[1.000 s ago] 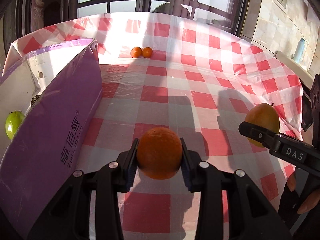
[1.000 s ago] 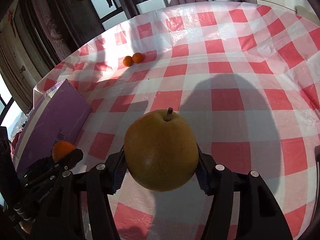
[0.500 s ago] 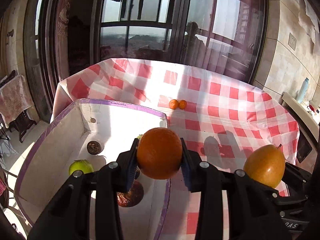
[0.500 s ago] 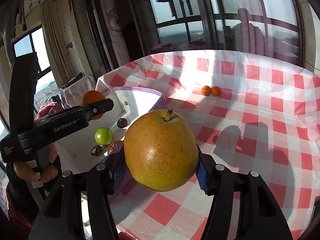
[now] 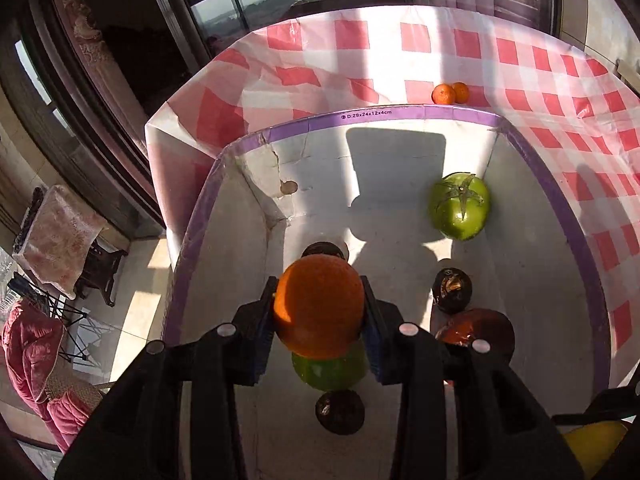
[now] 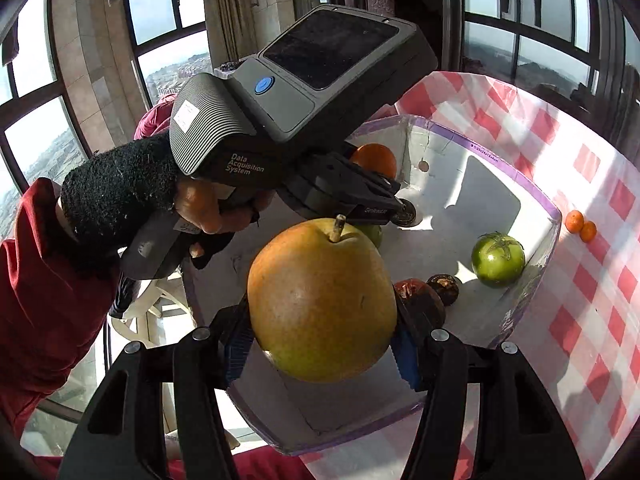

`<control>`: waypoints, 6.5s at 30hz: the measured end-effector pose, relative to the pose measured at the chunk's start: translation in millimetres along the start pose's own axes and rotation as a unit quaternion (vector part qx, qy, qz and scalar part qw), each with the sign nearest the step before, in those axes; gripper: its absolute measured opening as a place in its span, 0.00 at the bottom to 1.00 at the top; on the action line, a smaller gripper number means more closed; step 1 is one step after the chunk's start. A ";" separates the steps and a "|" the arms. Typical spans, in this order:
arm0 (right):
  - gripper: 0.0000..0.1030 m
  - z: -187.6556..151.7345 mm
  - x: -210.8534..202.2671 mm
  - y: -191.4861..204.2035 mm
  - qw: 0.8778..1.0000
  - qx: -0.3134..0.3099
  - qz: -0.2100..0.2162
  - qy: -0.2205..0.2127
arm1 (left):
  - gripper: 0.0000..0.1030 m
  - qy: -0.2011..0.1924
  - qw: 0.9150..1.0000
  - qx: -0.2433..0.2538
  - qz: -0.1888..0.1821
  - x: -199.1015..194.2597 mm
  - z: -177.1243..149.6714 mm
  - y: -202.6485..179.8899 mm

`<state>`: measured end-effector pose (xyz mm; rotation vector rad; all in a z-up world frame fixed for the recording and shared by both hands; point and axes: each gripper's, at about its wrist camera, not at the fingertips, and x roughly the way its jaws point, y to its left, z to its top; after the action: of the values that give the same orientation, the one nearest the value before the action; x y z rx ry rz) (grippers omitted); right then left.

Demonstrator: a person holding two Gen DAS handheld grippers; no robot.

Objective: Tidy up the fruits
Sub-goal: 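Carry the pear and orange over the white box and open both tools, then withdraw both tools from the box back to the remaining oranges, then grasp an orange with the right tool while the left grasps the last orange, then carry both oranges into the white box and open both tools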

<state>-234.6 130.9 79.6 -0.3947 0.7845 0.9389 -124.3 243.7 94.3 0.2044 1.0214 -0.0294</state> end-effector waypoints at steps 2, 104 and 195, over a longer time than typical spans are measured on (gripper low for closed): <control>0.56 -0.9 14.5 12.8 0.999 -0.037 -0.014 0.035 | 0.37 0.011 0.999 0.027 -0.025 16.2 8.9 -5.6; 0.75 -87.4 35.9 -421.3 0.950 0.224 -0.214 -0.025 | 0.98 -0.143 0.924 -0.356 -0.007 173.8 169.5 -123.7; 0.36 -214.7 -59.7 -275.2 0.888 0.430 -0.118 -0.110 | 0.39 -0.156 0.969 -0.153 -0.119 -46.2 -2.8 -210.9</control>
<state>-116.6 -185.9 -25.5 0.3876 0.8397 0.3279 -176.1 34.1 99.2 -0.2007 0.7190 -0.1176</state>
